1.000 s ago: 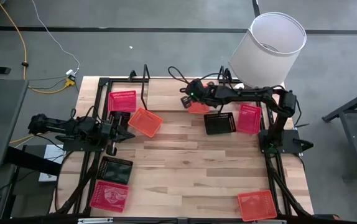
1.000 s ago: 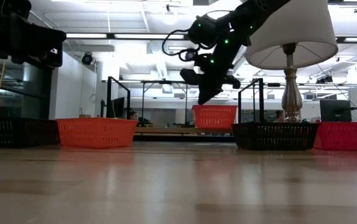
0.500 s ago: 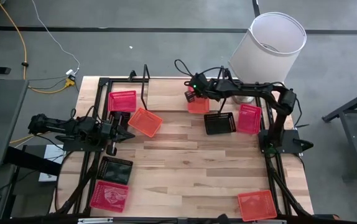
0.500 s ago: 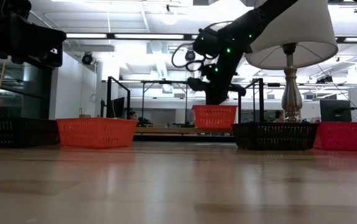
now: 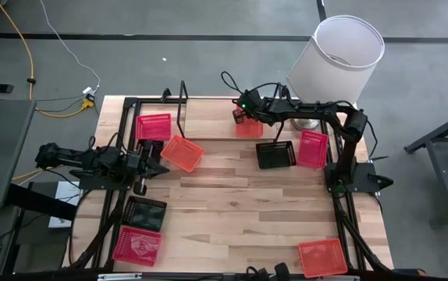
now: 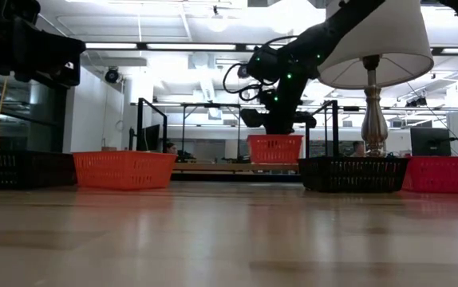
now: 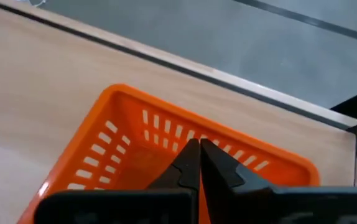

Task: Stack baskets on shelf by color
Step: Put the middle orange basket on the shelf

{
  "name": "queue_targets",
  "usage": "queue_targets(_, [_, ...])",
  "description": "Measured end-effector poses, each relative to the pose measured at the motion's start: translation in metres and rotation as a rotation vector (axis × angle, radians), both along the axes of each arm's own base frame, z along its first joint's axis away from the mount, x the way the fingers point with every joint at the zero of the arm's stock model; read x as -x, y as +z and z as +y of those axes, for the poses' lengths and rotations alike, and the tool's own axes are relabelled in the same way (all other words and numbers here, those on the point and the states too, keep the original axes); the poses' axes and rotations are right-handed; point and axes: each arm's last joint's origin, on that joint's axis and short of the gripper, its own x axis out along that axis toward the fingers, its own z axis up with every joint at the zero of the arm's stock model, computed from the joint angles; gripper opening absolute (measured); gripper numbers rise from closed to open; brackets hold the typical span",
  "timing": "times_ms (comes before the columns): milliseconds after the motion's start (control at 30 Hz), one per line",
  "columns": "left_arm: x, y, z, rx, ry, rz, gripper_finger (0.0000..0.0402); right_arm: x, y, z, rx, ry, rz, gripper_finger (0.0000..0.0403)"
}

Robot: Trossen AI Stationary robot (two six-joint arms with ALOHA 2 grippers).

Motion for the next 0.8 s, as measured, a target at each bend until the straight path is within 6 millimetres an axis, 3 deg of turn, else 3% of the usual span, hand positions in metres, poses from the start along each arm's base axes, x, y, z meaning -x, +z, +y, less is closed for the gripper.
queue_targets(467, [0.000, 0.000, 0.000, 0.000, 0.005, 0.000, 0.0003, -0.001, 0.002, -0.002, 0.042, 0.042, 0.032, 0.0000])
queue_targets(800, [0.000, 0.000, 0.000, 0.000, 0.005, 0.000, 0.0003, 0.009, 0.010, 0.019, -0.018, 0.176, 0.195, 0.0000])
